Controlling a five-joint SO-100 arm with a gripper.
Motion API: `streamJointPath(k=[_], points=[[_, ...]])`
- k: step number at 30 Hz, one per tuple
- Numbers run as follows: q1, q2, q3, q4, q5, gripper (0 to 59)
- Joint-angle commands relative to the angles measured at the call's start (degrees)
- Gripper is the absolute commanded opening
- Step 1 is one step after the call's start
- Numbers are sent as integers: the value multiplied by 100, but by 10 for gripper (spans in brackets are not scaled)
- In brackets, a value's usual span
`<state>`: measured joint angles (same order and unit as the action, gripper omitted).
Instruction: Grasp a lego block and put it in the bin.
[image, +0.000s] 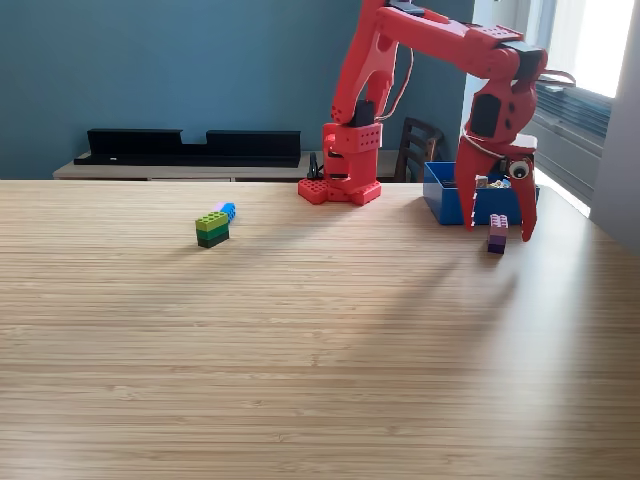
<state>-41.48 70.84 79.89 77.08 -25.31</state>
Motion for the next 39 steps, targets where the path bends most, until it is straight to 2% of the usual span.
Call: streamJointPath(k=[1, 8, 11, 13, 15, 17, 23, 34, 39], points=[[-202, -132, -624, 62, -35, 286], [-563, -352, -668, 62, 53, 276], [-650, -413, -659, 62, 123, 244], [-677, -448, -642, 62, 167, 167], [-686, -483, -650, 62, 220, 58], [-668, -492, -686, 62, 272, 1], [-554, -492, -1222, 378, 343, 1], [-589, -439, -4034, 1819, 580, 0], [-1239, -404, -3700, 1890, 782, 0]])
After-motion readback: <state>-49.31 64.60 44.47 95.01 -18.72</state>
